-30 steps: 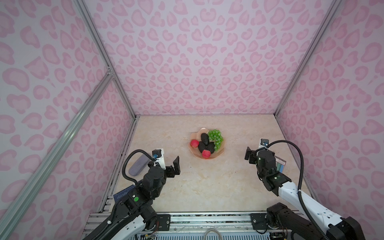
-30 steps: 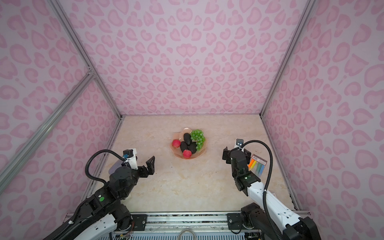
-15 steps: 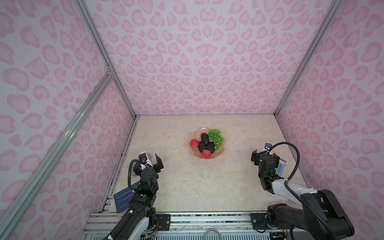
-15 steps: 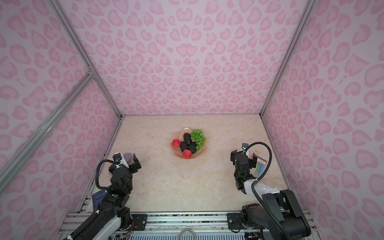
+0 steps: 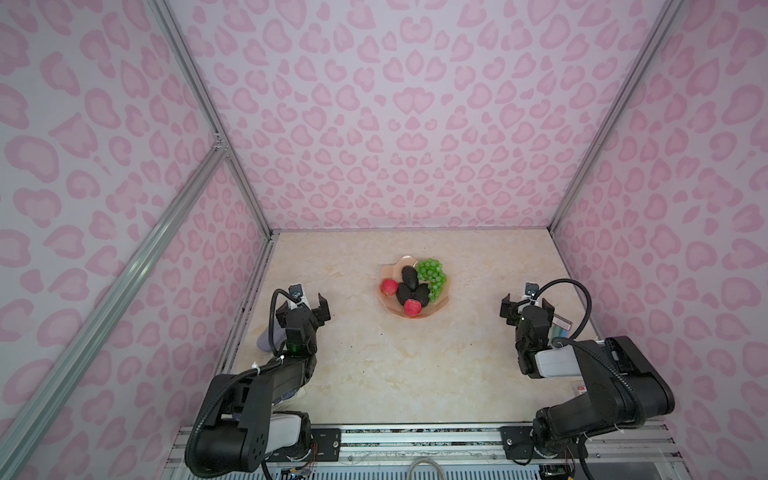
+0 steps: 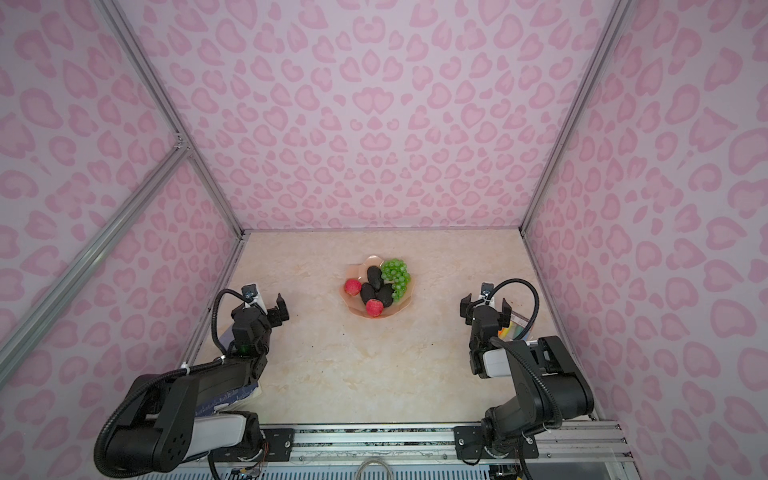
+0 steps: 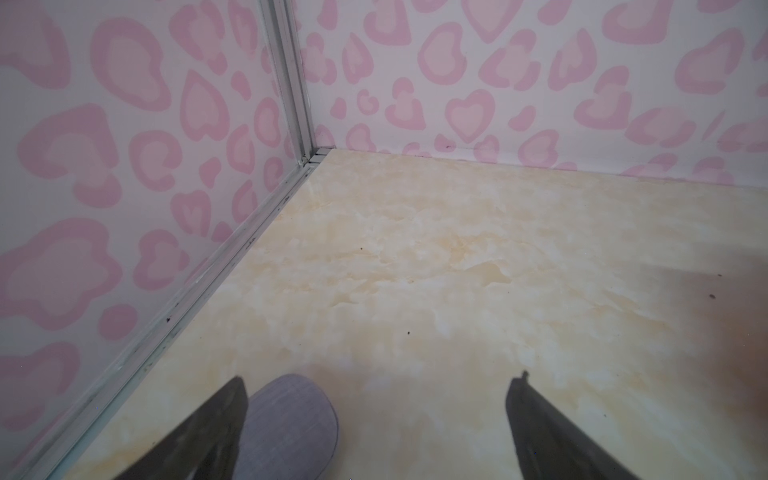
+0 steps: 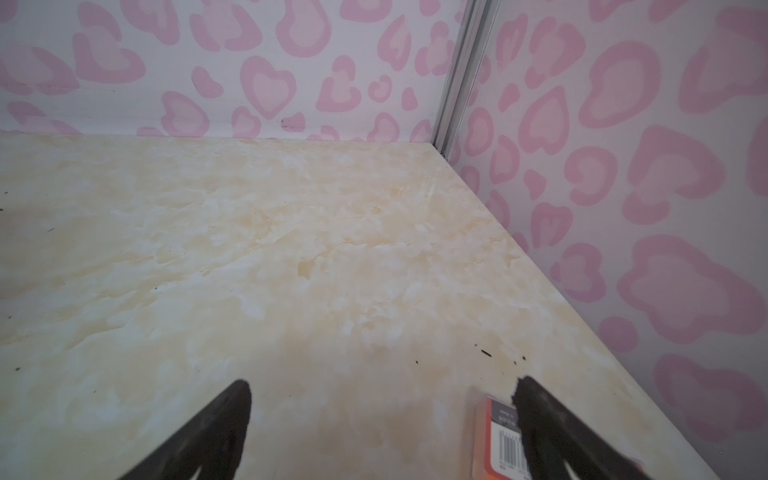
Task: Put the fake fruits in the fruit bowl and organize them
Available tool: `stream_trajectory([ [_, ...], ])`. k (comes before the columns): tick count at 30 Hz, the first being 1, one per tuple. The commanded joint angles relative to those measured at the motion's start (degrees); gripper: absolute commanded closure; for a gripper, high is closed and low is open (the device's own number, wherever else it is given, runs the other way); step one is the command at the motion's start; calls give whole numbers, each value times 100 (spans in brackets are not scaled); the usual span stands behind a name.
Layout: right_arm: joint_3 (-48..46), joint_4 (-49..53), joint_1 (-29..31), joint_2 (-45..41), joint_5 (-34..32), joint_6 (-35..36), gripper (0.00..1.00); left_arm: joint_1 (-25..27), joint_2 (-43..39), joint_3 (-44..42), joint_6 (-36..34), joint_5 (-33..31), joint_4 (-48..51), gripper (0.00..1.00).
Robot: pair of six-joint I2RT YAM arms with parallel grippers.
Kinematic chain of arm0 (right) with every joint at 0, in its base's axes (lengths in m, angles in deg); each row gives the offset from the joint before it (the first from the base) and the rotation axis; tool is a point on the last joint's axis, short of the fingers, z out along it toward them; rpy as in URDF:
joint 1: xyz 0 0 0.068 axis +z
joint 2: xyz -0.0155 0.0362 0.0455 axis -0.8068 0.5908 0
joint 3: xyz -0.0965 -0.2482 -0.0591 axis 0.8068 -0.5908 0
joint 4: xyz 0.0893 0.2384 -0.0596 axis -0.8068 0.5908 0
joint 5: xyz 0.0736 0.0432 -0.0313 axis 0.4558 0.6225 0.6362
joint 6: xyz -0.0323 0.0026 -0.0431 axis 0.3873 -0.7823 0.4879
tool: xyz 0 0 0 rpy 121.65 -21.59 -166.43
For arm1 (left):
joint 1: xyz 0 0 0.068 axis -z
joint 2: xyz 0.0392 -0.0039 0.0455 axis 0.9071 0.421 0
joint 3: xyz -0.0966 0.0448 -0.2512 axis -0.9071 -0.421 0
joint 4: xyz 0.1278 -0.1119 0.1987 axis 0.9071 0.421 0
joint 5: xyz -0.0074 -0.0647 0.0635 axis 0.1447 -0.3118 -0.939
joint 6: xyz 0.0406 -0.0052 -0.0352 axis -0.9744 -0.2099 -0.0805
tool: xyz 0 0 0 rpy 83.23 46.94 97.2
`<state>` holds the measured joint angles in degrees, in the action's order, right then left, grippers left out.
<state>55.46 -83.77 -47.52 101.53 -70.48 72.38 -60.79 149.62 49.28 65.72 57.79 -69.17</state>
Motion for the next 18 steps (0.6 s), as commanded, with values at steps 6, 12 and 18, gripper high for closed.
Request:
stream_trajectory([
  [6,246,196,-67,-75,295,-10,1,-331,650,205,207,232,-744,3],
  [12,190,21,-90,-55,393,19,1,-267,653,210,165,129,-731,3],
  [18,159,1,-87,-62,44,-125,1,-355,649,268,217,295,-619,3],
])
